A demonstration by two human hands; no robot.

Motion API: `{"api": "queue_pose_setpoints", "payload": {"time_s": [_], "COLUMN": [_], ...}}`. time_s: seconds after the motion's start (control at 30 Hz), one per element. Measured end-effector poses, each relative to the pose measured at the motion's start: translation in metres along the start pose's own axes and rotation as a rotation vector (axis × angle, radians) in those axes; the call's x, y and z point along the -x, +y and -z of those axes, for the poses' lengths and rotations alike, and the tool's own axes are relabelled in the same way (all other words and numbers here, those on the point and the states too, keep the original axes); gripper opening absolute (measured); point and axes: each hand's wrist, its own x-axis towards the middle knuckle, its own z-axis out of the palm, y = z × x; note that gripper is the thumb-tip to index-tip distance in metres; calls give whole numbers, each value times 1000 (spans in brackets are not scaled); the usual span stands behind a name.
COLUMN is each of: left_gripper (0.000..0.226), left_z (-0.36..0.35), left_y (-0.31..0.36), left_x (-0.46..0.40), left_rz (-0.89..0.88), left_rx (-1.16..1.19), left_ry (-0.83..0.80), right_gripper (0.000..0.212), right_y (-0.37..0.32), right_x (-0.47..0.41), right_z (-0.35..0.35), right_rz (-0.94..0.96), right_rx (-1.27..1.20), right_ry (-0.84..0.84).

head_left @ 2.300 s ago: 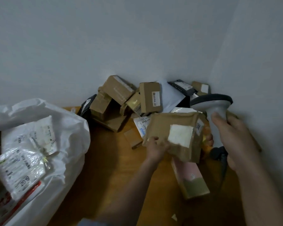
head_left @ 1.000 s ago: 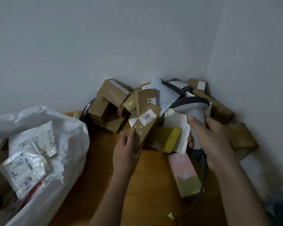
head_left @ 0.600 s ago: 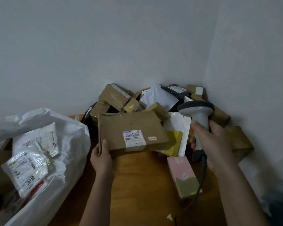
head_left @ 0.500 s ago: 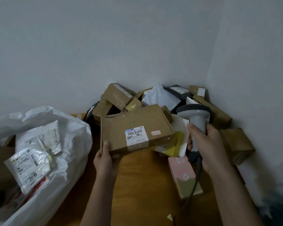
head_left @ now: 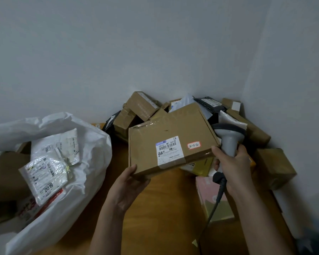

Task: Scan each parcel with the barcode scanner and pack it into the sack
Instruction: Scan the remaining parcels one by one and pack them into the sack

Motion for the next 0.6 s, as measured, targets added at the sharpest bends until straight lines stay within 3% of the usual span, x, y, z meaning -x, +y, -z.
{"api": "queue_pose_setpoints", "payload": {"time_s": [0.13, 0.33, 0.47, 0.6], "left_gripper": [46, 53, 53, 52], "left_z": [5, 5, 6, 7], "left_y": [6, 2, 1, 4], "left_x": [-2, -7, -6, -4], "left_rz": [-59, -193, -210, -238], "left_rx": [-76, 20, 77, 125], "left_ry": [29, 183, 237, 260], "right_gripper": [15, 30, 28, 27], "right_y": [-7, -26, -45, -63], "right_x": [6, 25, 40, 57], "right_z": [1, -1, -3, -8], "right_rz": [-26, 18, 58, 150], "right_rx": [-8, 126, 224, 292], "right_ry": [-21, -231, -450, -546]}}
